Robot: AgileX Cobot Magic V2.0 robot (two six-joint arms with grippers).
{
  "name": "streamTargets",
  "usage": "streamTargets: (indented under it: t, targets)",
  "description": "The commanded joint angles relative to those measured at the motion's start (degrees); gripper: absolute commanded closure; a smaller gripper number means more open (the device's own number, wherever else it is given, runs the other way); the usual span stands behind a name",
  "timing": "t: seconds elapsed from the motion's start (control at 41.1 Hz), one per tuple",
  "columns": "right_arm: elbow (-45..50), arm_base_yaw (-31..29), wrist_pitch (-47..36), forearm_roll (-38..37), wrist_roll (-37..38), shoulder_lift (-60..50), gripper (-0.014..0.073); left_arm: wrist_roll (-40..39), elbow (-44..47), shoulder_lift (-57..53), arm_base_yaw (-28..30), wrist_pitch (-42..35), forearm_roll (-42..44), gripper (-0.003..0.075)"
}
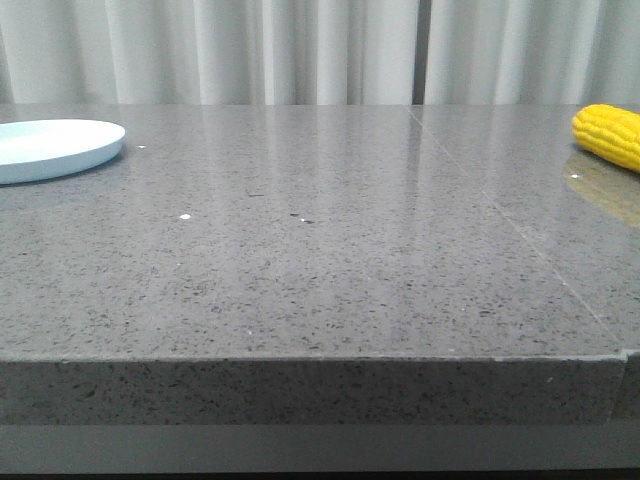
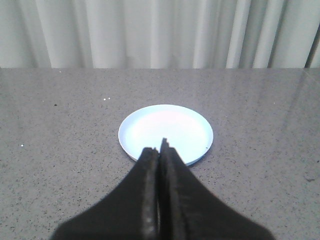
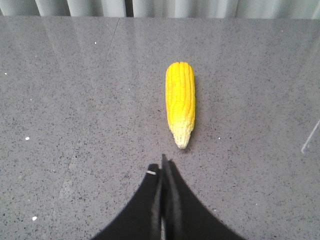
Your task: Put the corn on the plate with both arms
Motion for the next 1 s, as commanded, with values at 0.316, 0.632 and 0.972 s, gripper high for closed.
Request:
streamTargets:
  t: [0.316, 0.632, 0.972]
  targets:
    - [-1.7, -0.3, -1.8, -0.2, -0.6, 3.9, 0.0464, -0.5, -1.7, 2.0, -0.2, -2.4, -0.4, 0.0701]
    - [-1.7, -0.3, -0.8, -0.2, -1.1, 4.2, -0.0043, -0.4, -1.8, 3.7, -0.2, -0.8, -0.3, 0.0124]
    - [-1.7, -0.3, -1.9, -0.2, -0.8, 4.2, -0.0042, 1.3, -8.6, 17.3, -0.2, 4.3, 0.6, 0.0122]
